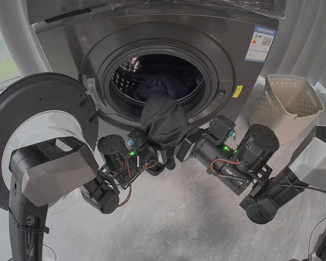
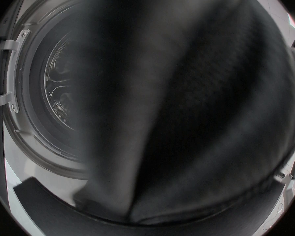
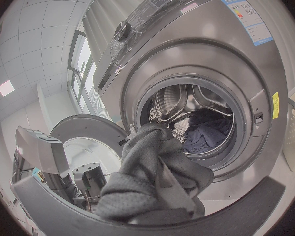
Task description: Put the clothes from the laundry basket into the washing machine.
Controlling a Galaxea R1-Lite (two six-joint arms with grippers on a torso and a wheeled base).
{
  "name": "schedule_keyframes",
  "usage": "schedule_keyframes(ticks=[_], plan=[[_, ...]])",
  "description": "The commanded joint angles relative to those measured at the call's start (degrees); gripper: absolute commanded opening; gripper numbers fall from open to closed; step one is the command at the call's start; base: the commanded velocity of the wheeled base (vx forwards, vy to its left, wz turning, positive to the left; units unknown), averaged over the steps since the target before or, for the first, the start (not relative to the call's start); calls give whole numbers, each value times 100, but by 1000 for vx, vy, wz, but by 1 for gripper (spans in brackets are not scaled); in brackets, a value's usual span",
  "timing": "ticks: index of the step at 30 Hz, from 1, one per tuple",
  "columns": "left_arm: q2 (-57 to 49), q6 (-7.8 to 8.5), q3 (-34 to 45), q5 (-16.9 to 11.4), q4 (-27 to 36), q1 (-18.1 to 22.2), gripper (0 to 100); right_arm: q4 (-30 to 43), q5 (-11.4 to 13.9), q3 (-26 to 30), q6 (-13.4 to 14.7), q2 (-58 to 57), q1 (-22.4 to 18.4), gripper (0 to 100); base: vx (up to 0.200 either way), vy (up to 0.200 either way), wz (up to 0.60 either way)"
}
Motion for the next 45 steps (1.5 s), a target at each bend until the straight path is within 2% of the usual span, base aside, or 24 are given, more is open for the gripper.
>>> schedule_keyframes(ticks=[1,6,7,10,14,15,18,21,23,24,26,27,28,29,30,33,36,40,45], plan=[[10,-2,-38,10,-8,66,0,-6,-44,9,26,-43,-77,0,0,0,0],[-298,-151,-21,203,-8,92,0,47,-175,70,96,1,-376,0,0,0,0],[-465,-221,23,229,-8,92,0,55,-193,97,105,54,-499,0,0,0,0],[-781,-257,120,221,-8,92,0,38,-193,132,105,256,-648,0,0,0,0],[-1010,-257,261,212,-8,83,0,29,-193,158,105,300,-631,0,0,0,0],[-1010,-257,261,212,-8,83,0,29,-193,193,105,291,-578,100,0,0,0],[-1089,-195,419,221,-16,83,0,38,-167,352,87,212,-437,100,0,0,0],[-1493,-248,920,309,-16,48,0,47,-8,1266,-80,-131,-323,100,0,0,0],[-1651,-257,1052,326,-16,48,0,12,106,1503,-150,-210,-297,100,0,0,0],[-1915,-318,1342,335,-8,66,0,3,387,2118,-291,-421,-279,100,0,0,0],[-2029,-336,1491,335,-16,74,0,3,510,2364,-361,-579,-279,100,0,0,0],[-2284,-345,1825,335,-8,66,0,29,721,2795,-449,-843,-270,100,0,0,0],[-2284,-345,1825,335,-8,66,0,29,721,2795,-449,-843,-270,100,0,0,0],[-2451,-327,2133,335,-8,48,0,20,906,3164,-519,-1063,-262,100,0,0,0],[-2486,-309,2282,353,-8,31,0,29,967,3305,-537,-1142,-262,100,0,0,0],[-2565,-230,2678,379,-16,13,0,20,1020,3480,-546,-1203,-314,100,0,0,0],[-2715,-230,3012,353,-8,13,0,20,1002,3489,-537,-1159,-393,100,0,0,0],[-2715,-178,3126,361,-16,57,0,3,985,3445,-528,-1036,-692,100,0,0,0],[-2697,-142,3354,353,-16,83,0,-6,774,3278,-502,-1027,-1035,100,0,0,0]])
